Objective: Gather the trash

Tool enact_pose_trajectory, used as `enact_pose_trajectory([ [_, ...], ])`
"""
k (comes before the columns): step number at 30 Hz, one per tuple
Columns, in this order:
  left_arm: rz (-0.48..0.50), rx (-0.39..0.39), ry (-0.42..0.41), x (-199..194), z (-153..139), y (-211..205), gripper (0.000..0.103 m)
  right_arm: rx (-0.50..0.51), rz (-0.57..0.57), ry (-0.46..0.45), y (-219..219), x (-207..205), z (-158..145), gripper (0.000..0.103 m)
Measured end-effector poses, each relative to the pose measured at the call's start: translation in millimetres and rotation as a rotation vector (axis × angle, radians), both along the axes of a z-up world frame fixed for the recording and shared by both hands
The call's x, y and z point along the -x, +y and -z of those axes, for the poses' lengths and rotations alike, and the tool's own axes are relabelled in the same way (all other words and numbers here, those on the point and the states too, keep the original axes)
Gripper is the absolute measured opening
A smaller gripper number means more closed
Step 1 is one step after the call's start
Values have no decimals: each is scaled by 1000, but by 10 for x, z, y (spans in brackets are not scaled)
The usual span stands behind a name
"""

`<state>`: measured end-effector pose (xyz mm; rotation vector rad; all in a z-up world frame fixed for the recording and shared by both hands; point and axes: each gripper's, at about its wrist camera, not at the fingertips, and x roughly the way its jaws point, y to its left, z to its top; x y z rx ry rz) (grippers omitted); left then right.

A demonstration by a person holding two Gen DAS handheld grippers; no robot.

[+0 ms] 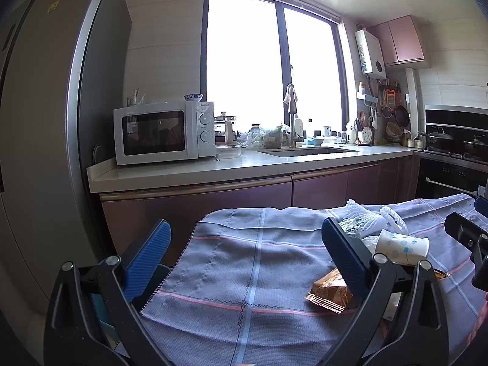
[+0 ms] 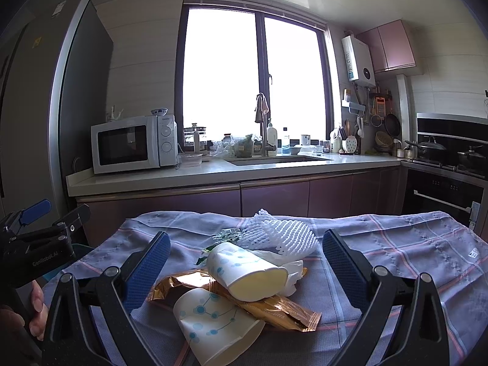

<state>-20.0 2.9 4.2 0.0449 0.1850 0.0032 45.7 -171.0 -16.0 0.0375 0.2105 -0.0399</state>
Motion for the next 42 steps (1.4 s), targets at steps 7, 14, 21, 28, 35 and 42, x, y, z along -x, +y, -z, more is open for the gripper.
enact_pose_trajectory([
  [7, 3, 5, 3, 1, 2, 5, 97, 0, 1, 0, -3, -4, 5, 97],
  [14, 9, 2, 5, 13, 14, -19, 97, -4, 3, 0, 2, -19, 16, 97],
  [21, 16, 3, 8, 7, 35, -45, 97, -4, 2, -1, 2, -17, 21, 97],
  [28, 15, 1, 7, 11, 37, -54, 97, -5, 2, -2, 1, -15, 22, 97],
  [35, 15, 1, 8, 12, 38, -56, 97, -8, 0, 1, -2, -18, 23, 97],
  [42, 21, -3, 10, 6, 49, -102, 97, -12, -1, 4, -14, -25, 23, 97],
])
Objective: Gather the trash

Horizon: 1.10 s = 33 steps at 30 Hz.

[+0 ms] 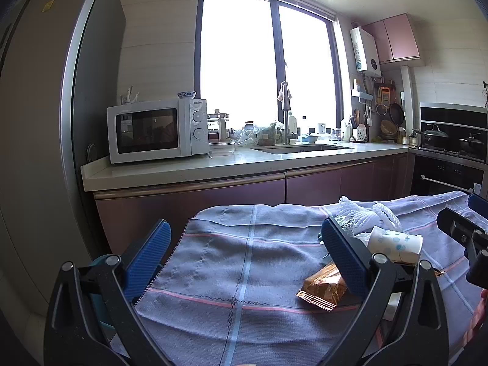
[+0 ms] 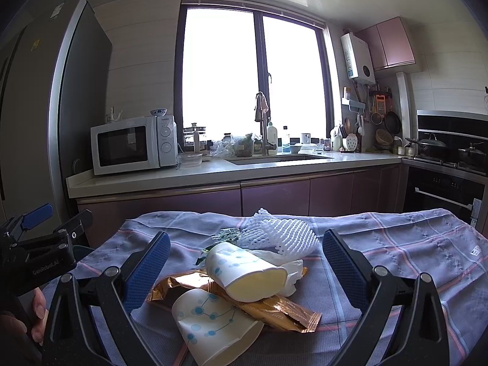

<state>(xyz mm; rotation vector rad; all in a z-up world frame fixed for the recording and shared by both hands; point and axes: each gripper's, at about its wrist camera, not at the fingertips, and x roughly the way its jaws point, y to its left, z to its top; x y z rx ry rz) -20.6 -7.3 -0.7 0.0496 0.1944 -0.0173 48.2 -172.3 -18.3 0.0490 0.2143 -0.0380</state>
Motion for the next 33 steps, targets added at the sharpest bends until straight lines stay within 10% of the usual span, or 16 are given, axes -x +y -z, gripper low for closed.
enact_pose_trajectory([
  [18, 60, -11, 45, -85, 72, -94, 97, -32, -14, 28, -145, -43, 45, 97],
  [33, 310, -100, 187, -200, 430, -569, 97, -129, -36, 188, -508, -228, 345, 94],
])
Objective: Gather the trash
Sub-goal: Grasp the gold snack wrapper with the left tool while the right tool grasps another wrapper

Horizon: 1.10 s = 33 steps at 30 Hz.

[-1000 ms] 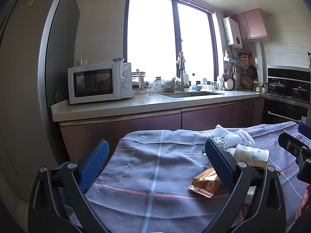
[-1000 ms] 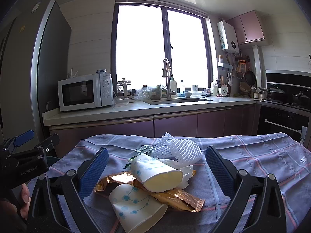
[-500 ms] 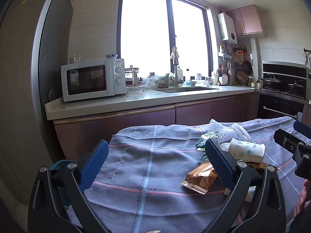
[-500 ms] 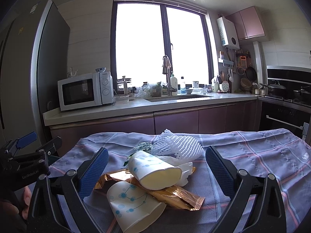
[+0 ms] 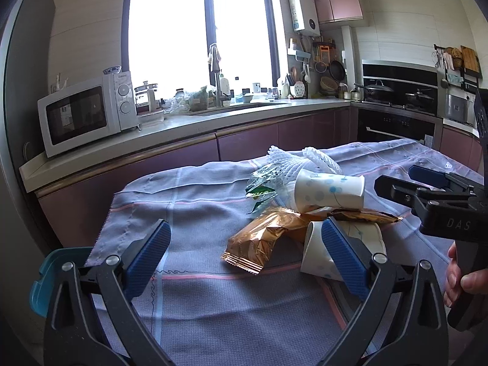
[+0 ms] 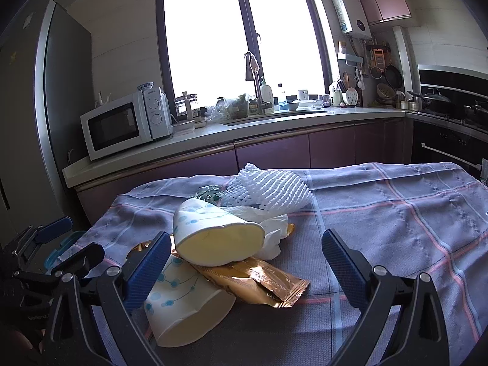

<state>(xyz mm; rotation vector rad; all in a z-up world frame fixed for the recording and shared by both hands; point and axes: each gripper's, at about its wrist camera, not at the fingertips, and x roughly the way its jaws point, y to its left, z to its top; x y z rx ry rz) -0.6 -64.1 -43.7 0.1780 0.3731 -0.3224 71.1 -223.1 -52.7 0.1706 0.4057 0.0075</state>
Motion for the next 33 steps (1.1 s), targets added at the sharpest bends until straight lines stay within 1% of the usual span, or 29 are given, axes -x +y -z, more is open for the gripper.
enact_pose_trajectory([
  [3, 16, -9, 30, -84, 47, -23, 97, -5, -16, 21, -41, -5, 43, 90],
  [5, 14, -27, 41, -122, 69, -5, 95, 17, -32, 41, -37, -2, 76, 88],
  [11, 33, -79, 126, -318, 192, 46, 84, 83, -65, 132, -51, 17, 254, 84],
  [15, 60, -110, 172, -409, 265, 28, 77, 135, -63, 186, -52, -14, 346, 80],
  [16, 65, -120, 184, -435, 276, 12, 75, 154, -58, 200, -47, -30, 362, 77],
  [20, 82, -151, 202, -475, 291, -61, 70, 174, -69, 214, -65, -45, 355, 74],
  [23, 96, -167, 203, -494, 290, -108, 62, 194, -82, 210, -45, -78, 330, 63],
  [25, 99, -177, 212, -516, 296, -139, 50, 216, -92, 207, -9, -103, 319, 51],
  [26, 101, -177, 217, -520, 297, -159, 46, 222, -100, 206, 9, -124, 310, 48],
  [28, 109, -172, 229, -545, 303, -169, 29, 223, -118, 204, 25, -137, 296, 32],
  [29, 109, -169, 233, -550, 305, -165, 24, 222, -125, 202, 26, -136, 291, 27],
  [30, 104, -164, 235, -558, 305, -155, 19, 215, -134, 197, 24, -128, 279, 20],
  [33, 93, -127, 230, -565, 276, -84, 19, 201, -151, 177, 20, -78, 228, 12],
])
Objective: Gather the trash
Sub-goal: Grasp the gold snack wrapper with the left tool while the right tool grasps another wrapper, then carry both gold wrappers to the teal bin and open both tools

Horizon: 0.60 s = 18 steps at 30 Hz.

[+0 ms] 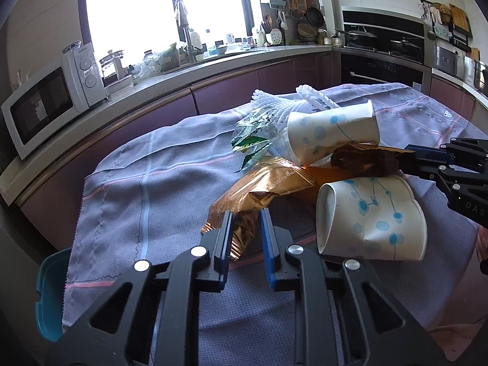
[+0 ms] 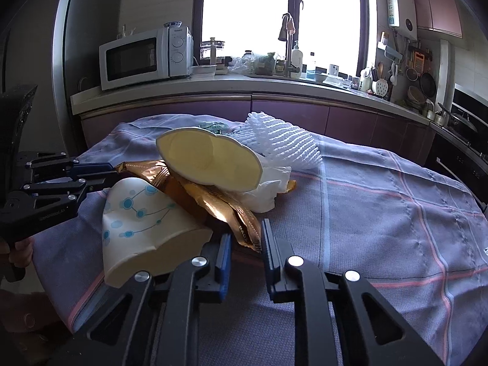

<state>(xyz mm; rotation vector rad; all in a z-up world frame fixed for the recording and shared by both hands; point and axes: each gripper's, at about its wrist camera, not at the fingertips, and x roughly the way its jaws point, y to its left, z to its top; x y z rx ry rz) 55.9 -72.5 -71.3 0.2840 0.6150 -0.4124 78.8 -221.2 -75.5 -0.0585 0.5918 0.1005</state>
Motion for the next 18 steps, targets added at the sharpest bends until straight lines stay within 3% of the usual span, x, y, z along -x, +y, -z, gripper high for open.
enact_pose_trajectory([
  [9, -15, 81, -25, 110, -183, 268, 18, -29, -87, -32, 71, 225, -210, 5],
  [18, -32, 146, -71, 306, -411, 615, 18, -40, -90, -113, 144, 415, -501, 2],
])
